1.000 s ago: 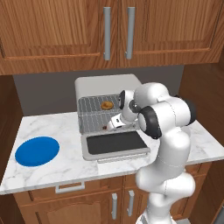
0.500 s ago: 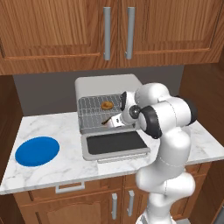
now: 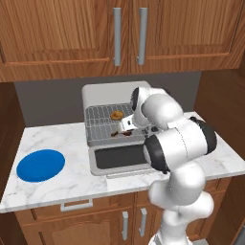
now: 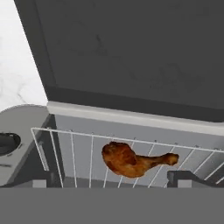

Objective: Open the toaster oven door. Place the bread on the top rack in the toaster oven and place the chicken drumstick on the bottom rack.

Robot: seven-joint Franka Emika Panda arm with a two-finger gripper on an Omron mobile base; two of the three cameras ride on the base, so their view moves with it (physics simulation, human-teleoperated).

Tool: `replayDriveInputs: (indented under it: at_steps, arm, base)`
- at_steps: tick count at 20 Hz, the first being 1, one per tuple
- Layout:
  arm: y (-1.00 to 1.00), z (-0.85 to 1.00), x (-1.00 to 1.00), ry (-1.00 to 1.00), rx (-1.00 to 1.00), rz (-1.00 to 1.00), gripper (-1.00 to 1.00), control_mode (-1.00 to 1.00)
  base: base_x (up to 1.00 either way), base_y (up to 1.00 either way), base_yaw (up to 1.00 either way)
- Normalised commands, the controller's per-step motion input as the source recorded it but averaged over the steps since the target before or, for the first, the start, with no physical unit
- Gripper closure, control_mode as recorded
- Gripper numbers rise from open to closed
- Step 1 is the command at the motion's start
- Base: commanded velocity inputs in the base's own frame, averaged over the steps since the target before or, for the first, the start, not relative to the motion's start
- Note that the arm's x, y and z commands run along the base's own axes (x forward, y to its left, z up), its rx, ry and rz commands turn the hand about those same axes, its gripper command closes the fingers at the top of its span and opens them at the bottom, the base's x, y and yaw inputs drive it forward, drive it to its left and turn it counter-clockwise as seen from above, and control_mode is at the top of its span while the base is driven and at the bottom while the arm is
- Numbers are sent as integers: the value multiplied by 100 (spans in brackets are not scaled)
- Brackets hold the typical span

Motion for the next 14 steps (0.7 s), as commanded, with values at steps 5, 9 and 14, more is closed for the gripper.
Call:
replayDriveInputs:
  at_steps: [5,9,14]
  arm:
    - [0,97,-99,21,0,-11,-100,-100]
    - [-21,80,-93,31,3,-14,-100,-100]
    - [-38,92,-69,37,5,-16,-100,-100]
  base:
    - [0,0,0]
    - [0,0,0]
    - [0,0,0]
